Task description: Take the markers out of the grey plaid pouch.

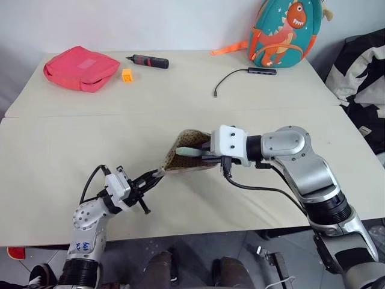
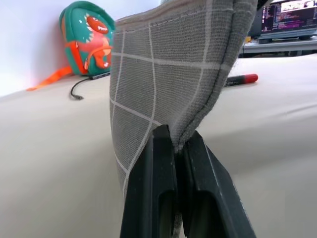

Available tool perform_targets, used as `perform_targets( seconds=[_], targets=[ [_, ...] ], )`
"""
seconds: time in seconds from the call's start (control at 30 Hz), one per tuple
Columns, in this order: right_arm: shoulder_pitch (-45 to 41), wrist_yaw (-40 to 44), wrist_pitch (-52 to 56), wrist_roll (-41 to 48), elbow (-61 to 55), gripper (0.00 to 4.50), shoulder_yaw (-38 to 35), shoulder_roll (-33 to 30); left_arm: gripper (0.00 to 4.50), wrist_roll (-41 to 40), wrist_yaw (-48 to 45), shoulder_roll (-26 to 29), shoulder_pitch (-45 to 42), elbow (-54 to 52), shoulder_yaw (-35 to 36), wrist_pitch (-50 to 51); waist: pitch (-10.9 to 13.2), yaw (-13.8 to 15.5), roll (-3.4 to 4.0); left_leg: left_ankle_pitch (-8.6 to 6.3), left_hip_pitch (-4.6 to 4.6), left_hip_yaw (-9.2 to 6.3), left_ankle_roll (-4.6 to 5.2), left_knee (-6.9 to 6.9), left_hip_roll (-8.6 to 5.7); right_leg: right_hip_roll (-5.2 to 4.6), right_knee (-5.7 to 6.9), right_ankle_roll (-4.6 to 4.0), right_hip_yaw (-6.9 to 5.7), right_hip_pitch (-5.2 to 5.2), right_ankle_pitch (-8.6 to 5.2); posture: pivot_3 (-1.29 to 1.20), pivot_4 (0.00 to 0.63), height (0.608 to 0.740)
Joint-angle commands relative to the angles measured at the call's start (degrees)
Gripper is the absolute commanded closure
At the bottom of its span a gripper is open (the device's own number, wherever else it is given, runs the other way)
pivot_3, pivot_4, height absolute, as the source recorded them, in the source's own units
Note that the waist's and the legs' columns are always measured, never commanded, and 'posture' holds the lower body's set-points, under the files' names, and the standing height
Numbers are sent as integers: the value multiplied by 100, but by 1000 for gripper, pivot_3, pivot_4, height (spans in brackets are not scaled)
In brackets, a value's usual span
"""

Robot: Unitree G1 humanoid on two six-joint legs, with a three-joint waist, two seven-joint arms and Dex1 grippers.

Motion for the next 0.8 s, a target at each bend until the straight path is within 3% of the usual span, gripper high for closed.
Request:
perform_targets(
  seconds=[0.03, 0.1, 0.17, 0.27, 0.37, 0.47, 0.6, 0.8],
  targets=[
    [-354, -152, 686, 906, -431, 3999, -888, -39, 4500, -42, 85, 28, -20, 5, 210, -29, 0, 0, 0, 0, 0, -1, 0, 0, 1, 0, -1, 0, 0, 0, 0, 0, 150, 740],
    [-509, -227, 1320, 1366, -418, 3999, -1397, -289, 4500, -111, 69, 67, -9, 23, 291, -1, 0, 7, 0, 0, -1, -1, 1, 0, 0, -3, -1, 0, 1, 0, 0, 0, 150, 740],
    [-434, -191, 1436, 1154, -262, 4000, -1427, -913, 4500, -154, 98, 82, 10, 14, 375, 46, 0, 26, 0, -3, -2, -6, 3, 1, 0, -8, -5, 0, 1, 1, 0, 0, 150, 740],
    [-96, -173, 1237, 574, -2, 4000, -1008, -1824, 4500, -261, 159, 57, 16, -27, 492, 192, 0, 48, 0, -24, -3, -14, -13, 2, -3, -16, -24, -1, 18, -4, 0, 0, 150, 740],
    [917, -219, 575, -204, 263, 4000, -319, -2526, 4500, -476, 257, -36, -26, -92, 586, 482, -2, 46, -3, -23, -9, -1, -8, 2, -3, -13, -30, 0, 13, 9, 0, 0, 150, 740],
    [1287, -818, 666, -478, 614, 4002, -73, -2142, 4500, -575, 273, -62, -93, -158, 608, 675, 6, -7, 9, -7, -15, 16, 9, 2, 1, -2, -24, 1, 0, -2, 1, 0, 150, 740],
    [1374, -887, 513, -595, 850, 4002, 63, -1965, 4500, -583, 232, -30, -82, -231, 639, 772, 6, 4, 9, -6, -7, 15, 4, 15, 15, 4, -12, -1, -6, 3, 1, 0, 150, 740],
    [1332, -689, 873, -180, 626, 2055, -158, -1812, 4500, -514, 185, -19, -33, -258, 651, 733, 6, 24, 10, -9, -11, 12, 5, 19, 15, 1, -14, -1, -4, 1, 2, 0, 150, 740]
  ],
)
